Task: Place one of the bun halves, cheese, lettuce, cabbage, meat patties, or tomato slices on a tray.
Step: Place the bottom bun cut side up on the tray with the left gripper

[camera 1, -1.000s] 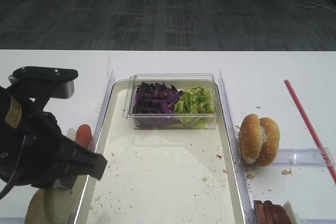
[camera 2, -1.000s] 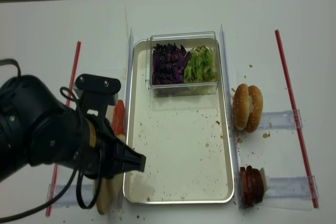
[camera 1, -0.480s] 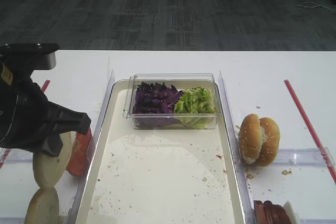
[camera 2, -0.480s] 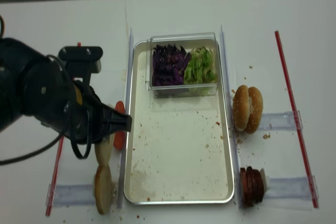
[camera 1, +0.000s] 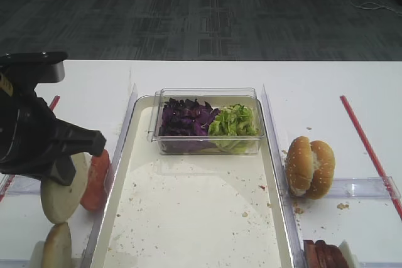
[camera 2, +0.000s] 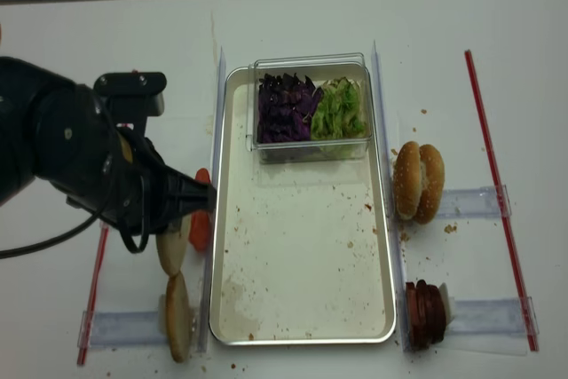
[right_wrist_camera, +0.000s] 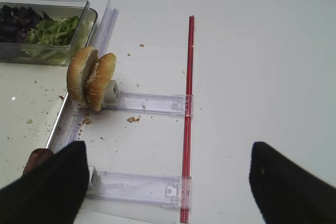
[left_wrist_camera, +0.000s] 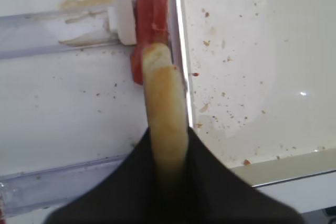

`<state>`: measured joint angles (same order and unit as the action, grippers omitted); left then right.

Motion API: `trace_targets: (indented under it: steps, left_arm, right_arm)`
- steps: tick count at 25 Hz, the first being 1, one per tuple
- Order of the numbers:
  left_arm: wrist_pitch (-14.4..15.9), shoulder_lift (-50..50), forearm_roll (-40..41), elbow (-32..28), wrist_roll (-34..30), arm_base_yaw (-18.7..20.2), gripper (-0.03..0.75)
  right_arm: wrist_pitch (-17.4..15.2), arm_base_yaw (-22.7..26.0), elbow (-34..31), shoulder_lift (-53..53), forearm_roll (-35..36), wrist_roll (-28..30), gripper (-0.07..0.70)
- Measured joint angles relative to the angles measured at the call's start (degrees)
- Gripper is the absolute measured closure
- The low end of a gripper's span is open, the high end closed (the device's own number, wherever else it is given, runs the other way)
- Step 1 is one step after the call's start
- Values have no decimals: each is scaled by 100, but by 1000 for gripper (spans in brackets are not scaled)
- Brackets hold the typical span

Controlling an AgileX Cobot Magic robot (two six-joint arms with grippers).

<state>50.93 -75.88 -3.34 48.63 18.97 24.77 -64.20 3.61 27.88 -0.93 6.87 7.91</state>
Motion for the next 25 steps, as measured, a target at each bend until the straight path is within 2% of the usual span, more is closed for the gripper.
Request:
trace_targets:
  steps: [5,11,19,22,25]
  left_arm:
    - [-198,1,-842,0,-575,0,624]
    - [-503,1,-2404,0,-1684,0,624]
    - [-611,1,-4381,0,-3225,0,624]
    - [-639,1,-4772,0,-3526,0,624]
    - [-653,1,-4837,0,-3581,0,624]
  right_arm:
    - [0,0,0,0,0,0,-18]
    - [0,0,0,0,0,0,-18]
    - [0,0,0,0,0,0,-18]
    - [0,0,0,0,0,0,-18]
    - [0,0,0,0,0,0,-18]
